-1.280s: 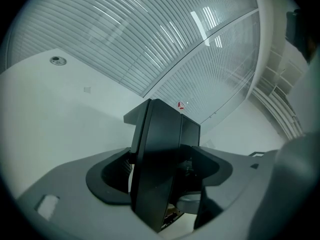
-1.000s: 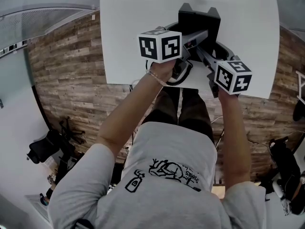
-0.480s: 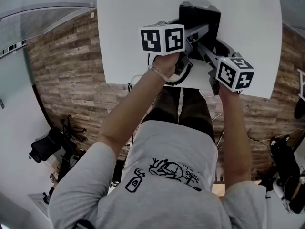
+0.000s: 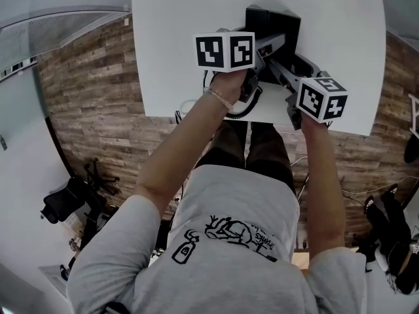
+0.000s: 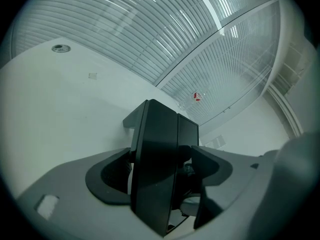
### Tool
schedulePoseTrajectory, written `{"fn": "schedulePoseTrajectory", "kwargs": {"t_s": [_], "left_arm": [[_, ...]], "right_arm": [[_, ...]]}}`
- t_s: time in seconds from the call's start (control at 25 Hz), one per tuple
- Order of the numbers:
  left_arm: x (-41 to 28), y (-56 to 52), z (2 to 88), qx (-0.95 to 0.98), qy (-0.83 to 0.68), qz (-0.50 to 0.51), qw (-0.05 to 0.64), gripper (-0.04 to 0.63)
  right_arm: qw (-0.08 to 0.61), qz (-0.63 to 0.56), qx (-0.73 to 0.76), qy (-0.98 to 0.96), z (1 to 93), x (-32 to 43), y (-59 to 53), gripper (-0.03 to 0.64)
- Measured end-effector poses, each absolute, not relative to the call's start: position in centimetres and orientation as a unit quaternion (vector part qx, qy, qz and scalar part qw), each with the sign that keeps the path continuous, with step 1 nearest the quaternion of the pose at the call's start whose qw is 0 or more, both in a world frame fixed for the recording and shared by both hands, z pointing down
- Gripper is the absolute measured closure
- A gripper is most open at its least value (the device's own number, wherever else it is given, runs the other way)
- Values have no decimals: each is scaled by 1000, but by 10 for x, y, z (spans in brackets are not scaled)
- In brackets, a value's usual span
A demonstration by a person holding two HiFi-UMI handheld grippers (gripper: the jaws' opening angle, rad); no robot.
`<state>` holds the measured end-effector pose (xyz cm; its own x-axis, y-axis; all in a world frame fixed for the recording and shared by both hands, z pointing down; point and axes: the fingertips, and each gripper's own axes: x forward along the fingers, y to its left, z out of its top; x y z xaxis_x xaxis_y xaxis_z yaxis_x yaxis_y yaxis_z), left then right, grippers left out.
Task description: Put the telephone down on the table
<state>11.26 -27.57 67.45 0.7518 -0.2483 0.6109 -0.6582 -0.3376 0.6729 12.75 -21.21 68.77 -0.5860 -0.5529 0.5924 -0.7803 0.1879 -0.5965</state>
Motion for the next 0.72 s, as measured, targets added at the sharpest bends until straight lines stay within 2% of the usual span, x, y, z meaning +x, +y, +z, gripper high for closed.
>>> {"fn": "schedulePoseTrajectory", "kwargs": {"t_s": [0.2,0.72], "left_arm": [[102,-274,673,799,-309,236,459,225],[62,-242,611,811,-340,231,416,225]], "right_arm": [[148,441,459,-757,681,139,-212,382],[182,367,488,-771,613,173,-209,382]]}}
